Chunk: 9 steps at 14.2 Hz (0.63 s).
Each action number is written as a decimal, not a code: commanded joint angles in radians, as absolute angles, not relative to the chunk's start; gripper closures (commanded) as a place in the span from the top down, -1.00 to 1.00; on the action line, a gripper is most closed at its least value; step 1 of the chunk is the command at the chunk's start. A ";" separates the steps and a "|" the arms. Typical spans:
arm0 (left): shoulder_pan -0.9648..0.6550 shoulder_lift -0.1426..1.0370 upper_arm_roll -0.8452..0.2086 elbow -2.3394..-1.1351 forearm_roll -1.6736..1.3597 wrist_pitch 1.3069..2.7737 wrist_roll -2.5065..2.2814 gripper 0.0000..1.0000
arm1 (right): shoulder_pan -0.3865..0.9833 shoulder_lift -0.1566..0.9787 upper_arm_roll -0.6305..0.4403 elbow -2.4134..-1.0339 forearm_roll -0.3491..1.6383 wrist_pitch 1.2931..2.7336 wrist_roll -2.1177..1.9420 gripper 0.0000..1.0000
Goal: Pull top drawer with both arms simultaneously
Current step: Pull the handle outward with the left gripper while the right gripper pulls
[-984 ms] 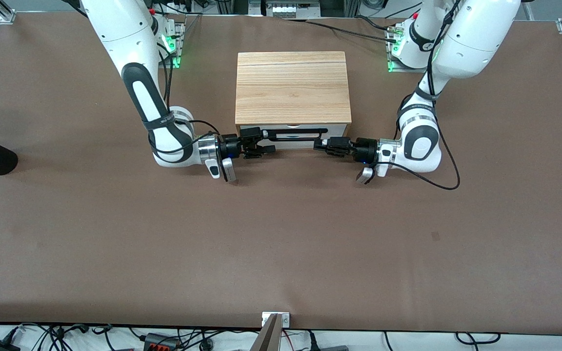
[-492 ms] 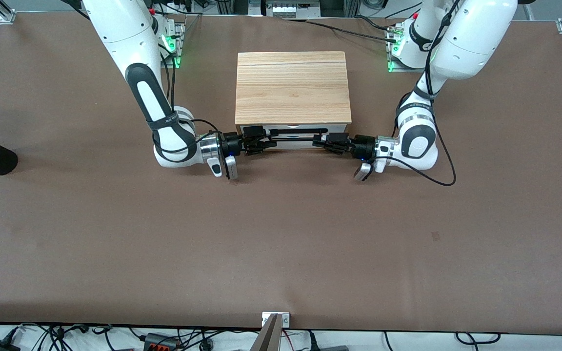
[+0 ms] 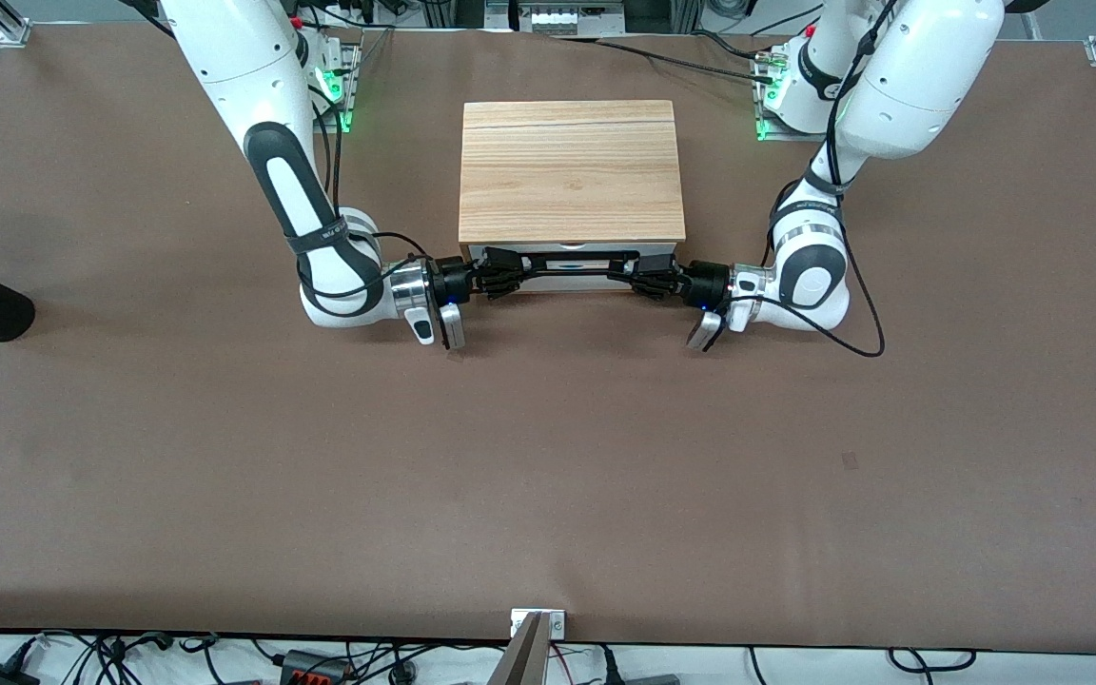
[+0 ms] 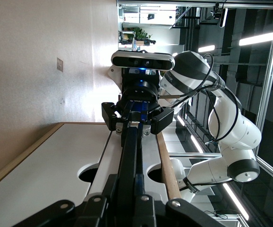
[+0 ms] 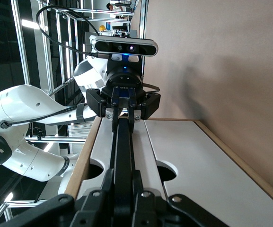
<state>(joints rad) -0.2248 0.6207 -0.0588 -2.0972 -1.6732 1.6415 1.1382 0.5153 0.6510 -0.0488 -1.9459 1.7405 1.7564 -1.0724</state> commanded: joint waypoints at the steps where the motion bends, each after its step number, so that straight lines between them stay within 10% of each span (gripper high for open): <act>1: -0.229 0.612 -0.058 -2.109 -1.692 1.618 1.164 -0.97 | 0.523 0.649 -0.048 -1.939 1.729 1.775 -1.052 -0.77; 9: -0.221 0.626 -0.058 -2.065 -1.692 1.626 1.147 -0.99 | 0.514 0.667 -0.048 -1.885 1.735 1.778 -1.046 -0.77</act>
<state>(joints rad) -0.2242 0.6213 -0.0573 -2.0927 -1.6732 1.6422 1.1414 0.5151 0.6533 -0.0491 -1.9385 1.7394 1.7590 -1.0730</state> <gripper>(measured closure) 0.824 0.824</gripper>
